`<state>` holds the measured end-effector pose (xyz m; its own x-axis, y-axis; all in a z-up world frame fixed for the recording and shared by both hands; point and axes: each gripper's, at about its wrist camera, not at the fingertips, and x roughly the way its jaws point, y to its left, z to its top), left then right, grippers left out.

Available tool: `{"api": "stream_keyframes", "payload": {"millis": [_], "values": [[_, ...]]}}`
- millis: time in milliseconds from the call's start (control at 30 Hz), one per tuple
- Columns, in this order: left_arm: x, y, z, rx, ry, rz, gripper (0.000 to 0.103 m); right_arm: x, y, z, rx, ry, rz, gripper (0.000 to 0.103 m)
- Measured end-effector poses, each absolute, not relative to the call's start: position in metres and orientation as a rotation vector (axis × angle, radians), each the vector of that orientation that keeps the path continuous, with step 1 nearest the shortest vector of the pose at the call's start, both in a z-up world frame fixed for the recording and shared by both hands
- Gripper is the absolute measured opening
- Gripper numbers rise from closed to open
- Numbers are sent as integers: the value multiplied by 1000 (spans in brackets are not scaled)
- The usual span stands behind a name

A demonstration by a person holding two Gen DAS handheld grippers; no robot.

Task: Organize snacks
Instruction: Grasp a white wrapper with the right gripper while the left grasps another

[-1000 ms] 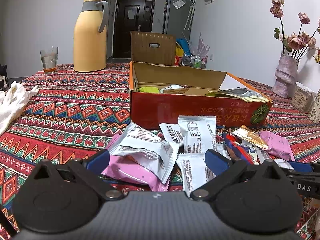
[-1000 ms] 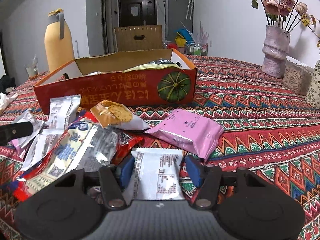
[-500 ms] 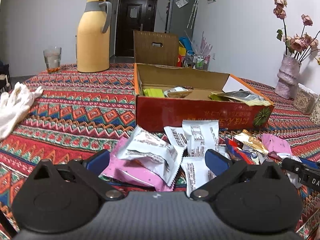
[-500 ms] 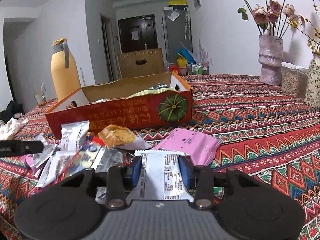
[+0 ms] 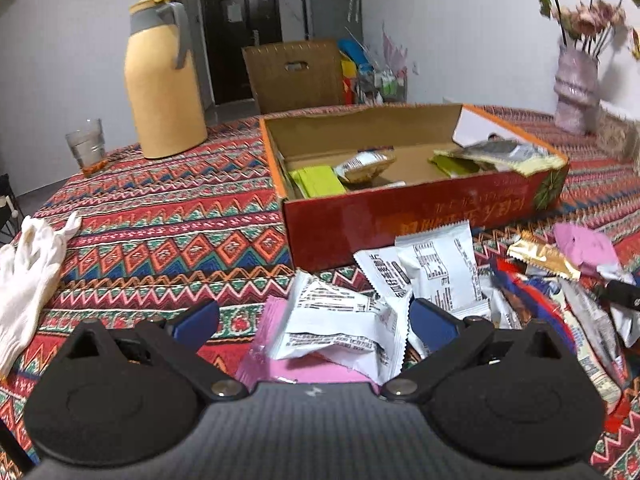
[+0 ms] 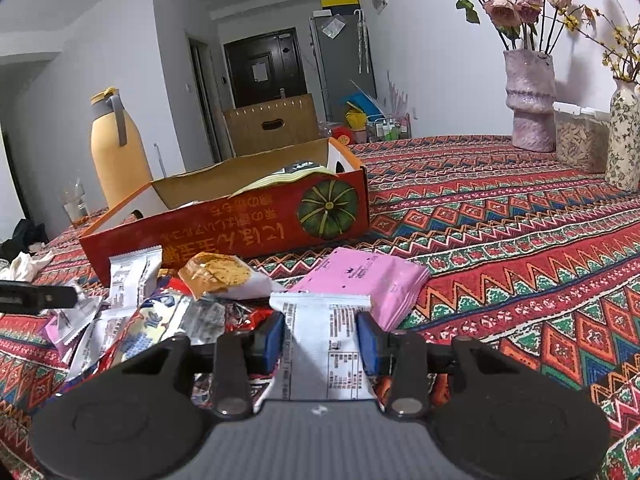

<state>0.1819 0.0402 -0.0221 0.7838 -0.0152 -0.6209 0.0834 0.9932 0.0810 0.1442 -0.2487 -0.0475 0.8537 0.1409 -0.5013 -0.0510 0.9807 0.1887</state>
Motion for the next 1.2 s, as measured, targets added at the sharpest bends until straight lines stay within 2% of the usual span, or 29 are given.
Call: {"api": "stream_keyframes", "payload": {"millis": [333, 567, 733, 867, 967, 1200], "values": [[191, 35, -36, 103, 697, -61, 102, 144, -249, -48, 183, 535, 117, 39], [190, 31, -38, 121, 701, -92, 78, 143, -249, -48, 188, 531, 125, 39], [186, 33, -37, 109, 687, -91, 70, 142, -250, -48, 189, 527, 130, 39], [182, 34, -34, 103, 677, -106, 47, 141, -249, -48, 187, 522, 133, 39], [177, 34, -31, 96, 668, -122, 35, 141, -249, -48, 188, 517, 132, 39], [170, 33, -24, 69, 628, -123, 27, 139, -249, -47, 187, 507, 131, 39]]}}
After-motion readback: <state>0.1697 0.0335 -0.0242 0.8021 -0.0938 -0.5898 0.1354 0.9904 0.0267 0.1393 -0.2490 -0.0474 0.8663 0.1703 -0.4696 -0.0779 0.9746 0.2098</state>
